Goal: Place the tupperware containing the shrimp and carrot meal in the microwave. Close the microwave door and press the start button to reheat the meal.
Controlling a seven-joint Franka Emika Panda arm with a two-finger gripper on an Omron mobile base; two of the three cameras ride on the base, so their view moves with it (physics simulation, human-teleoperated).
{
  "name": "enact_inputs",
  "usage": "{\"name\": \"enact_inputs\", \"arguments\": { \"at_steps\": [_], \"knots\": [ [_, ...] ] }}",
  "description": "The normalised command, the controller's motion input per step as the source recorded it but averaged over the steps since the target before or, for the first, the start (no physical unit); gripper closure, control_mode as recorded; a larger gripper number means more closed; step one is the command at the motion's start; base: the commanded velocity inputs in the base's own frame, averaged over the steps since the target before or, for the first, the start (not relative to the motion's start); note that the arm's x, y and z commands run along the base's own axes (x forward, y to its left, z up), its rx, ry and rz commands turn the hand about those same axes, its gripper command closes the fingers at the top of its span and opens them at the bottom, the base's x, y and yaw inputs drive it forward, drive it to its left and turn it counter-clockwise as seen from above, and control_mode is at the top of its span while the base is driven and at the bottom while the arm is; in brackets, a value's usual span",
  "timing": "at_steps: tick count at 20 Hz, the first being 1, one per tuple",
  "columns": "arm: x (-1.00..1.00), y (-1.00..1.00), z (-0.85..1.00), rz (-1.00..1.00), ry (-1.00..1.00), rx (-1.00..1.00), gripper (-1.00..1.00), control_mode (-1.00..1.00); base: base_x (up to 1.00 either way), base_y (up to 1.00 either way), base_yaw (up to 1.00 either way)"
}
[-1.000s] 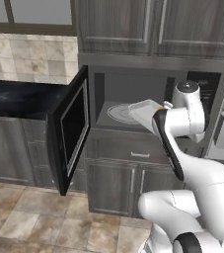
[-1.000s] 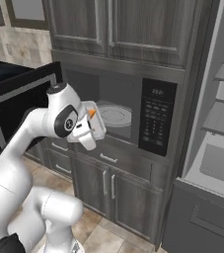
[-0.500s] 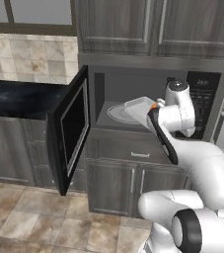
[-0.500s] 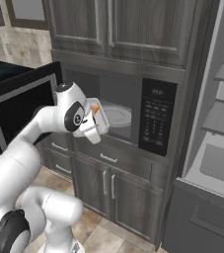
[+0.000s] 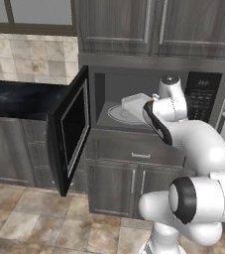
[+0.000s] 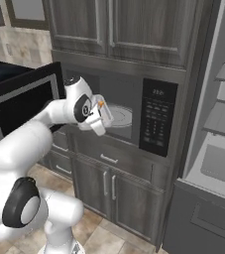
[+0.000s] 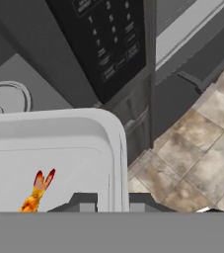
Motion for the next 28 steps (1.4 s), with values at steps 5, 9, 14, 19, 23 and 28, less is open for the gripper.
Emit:
{"name": "enact_inputs", "arguments": {
  "at_steps": [5, 9, 14, 19, 23, 28],
  "knots": [
    [0.37, -0.01, -0.25, -0.04, 0.0, 0.0, 1.0, -1.0, 0.0, 0.0, 0.0],
    [0.22, 0.0, -0.56, -0.03, -0.08, 0.0, 1.0, -1.0, 0.0, 0.0, 0.0],
    [0.3, 0.0, -0.38, -0.02, -0.14, 0.0, 1.0, -1.0, 0.0, 0.0, 0.0],
    [0.42, 0.0, -0.21, -0.04, -0.09, 0.0, 1.0, -1.0, 0.0, 0.0, 0.0],
    [0.49, 0.0, -0.15, -0.06, -0.04, 0.0, 1.0, -1.0, 0.0, 0.0, 0.0],
    [0.51, 0.0, -0.01, -0.07, 0.0, 0.0, 1.0, -1.0, 0.0, 0.0, 0.0]
  ]
}}
